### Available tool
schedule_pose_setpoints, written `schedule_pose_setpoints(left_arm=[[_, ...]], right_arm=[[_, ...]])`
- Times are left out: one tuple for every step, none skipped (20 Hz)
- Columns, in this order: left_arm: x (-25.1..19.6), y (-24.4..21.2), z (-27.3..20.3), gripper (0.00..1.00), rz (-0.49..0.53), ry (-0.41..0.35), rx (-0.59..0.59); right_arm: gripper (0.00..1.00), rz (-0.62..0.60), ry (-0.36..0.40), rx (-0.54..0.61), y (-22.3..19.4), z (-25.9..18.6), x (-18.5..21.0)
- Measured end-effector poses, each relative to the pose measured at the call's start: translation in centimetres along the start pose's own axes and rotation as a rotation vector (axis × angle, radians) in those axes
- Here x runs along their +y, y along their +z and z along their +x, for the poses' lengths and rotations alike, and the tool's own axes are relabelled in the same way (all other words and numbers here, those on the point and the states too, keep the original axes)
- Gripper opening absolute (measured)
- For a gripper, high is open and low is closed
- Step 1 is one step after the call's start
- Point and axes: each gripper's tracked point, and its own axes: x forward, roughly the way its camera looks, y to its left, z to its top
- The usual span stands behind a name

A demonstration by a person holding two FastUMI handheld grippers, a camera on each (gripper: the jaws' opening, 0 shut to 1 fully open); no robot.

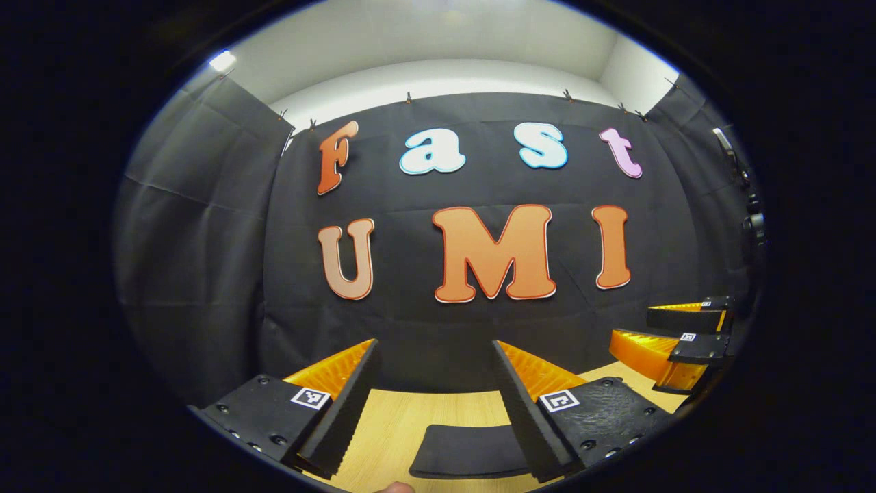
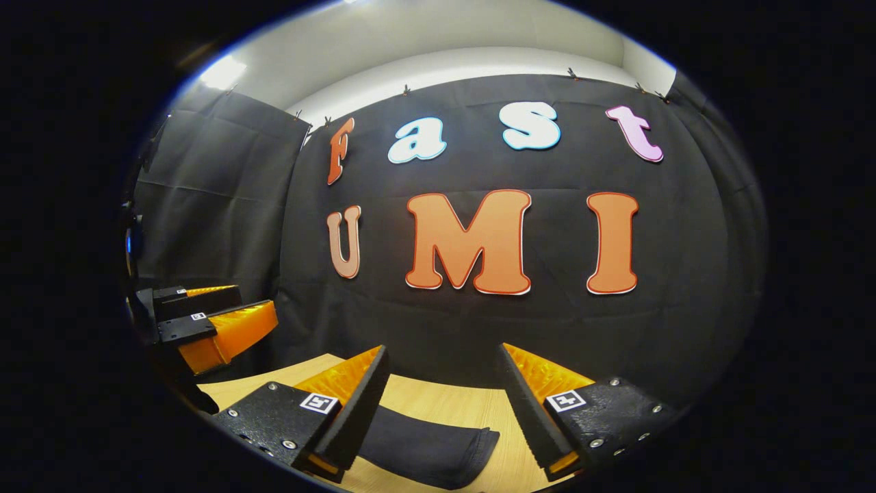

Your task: Grasp the waist and the cuffs of the jeans and fold them to make the two legs overlap; first hold the waist and fold one-third of the jeans toward the cuffs, then hold the cuffs and fold the remaining one-third in the same direction to finish folding.

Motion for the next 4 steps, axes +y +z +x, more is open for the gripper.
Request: schedule_pose_setpoints(left_arm=[[-0.42,-0.35,-0.05,0.96,0.003,-0.003,0.006],[-0.43,-0.57,-0.25,0.92,0.009,-0.001,0.010],[-0.82,-0.97,-0.40,0.94,0.017,-0.005,0.015],[-1.18,-1.00,-0.41,0.94,0.021,-0.010,0.013]], right_arm=[[0.99,0.000,-0.009,0.000,-0.04,-0.11,-0.13],[0.91,0.002,-0.019,-0.004,0.01,-0.31,-0.22],[0.96,0.007,-0.025,-0.010,0.14,-0.47,-0.22],[0.96,0.016,-0.029,-0.015,0.26,-0.58,-0.26]])
